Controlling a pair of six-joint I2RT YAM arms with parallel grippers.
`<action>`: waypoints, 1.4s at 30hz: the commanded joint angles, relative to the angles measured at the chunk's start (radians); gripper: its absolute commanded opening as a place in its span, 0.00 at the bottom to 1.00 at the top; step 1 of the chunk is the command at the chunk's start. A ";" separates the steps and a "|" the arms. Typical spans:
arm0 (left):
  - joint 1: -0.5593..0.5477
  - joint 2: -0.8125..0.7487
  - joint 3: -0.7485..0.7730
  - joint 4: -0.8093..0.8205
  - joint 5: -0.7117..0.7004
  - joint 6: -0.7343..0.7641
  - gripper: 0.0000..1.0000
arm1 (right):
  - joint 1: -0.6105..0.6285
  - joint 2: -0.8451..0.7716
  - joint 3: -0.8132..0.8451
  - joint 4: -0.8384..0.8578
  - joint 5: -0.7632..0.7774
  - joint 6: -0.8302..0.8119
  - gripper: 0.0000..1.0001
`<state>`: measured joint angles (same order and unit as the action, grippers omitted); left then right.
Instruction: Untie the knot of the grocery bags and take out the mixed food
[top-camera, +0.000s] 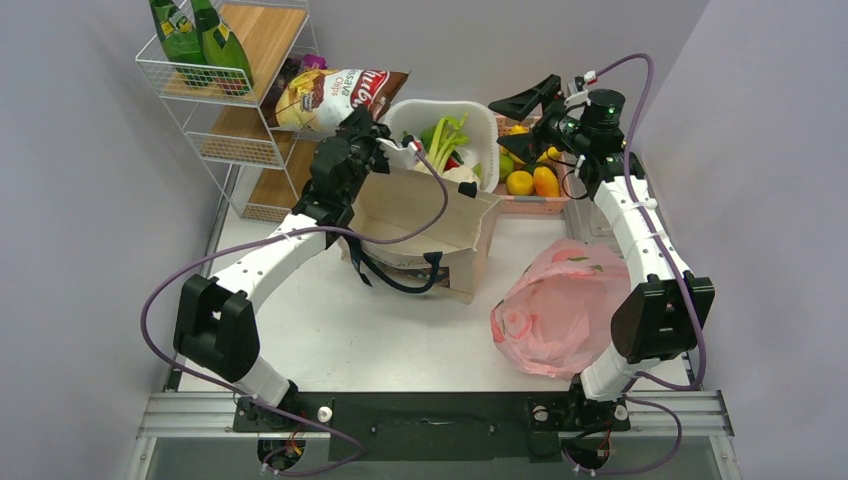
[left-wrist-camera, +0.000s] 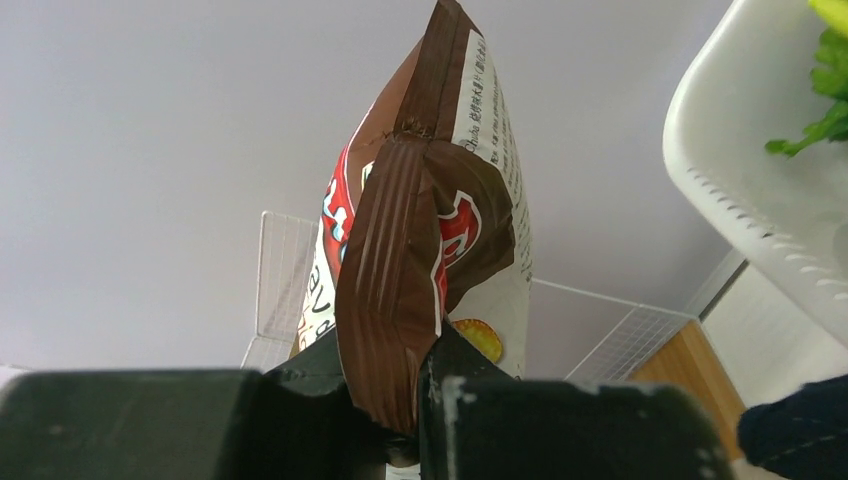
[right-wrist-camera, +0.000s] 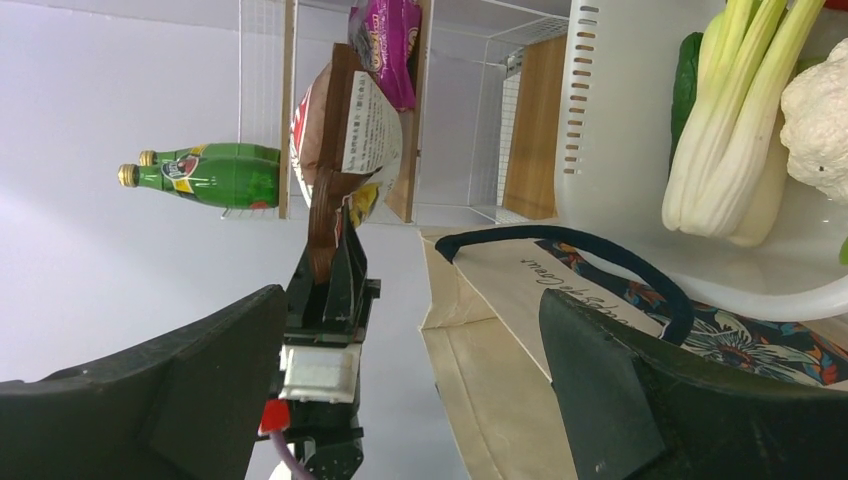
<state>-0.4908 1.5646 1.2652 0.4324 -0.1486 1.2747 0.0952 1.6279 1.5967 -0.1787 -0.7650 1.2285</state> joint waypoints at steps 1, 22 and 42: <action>0.039 0.007 0.084 0.099 -0.003 0.028 0.00 | 0.005 -0.027 0.001 0.056 -0.002 0.010 0.92; 0.123 0.058 0.090 0.097 -0.191 0.099 0.00 | 0.001 -0.034 -0.008 0.065 -0.007 0.010 0.92; 0.306 0.069 0.095 -0.023 -0.027 -0.053 0.00 | -0.006 -0.043 -0.027 0.064 -0.007 0.010 0.91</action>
<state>-0.2276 1.6505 1.3159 0.4103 -0.2443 1.3056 0.0921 1.6276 1.5745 -0.1650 -0.7662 1.2411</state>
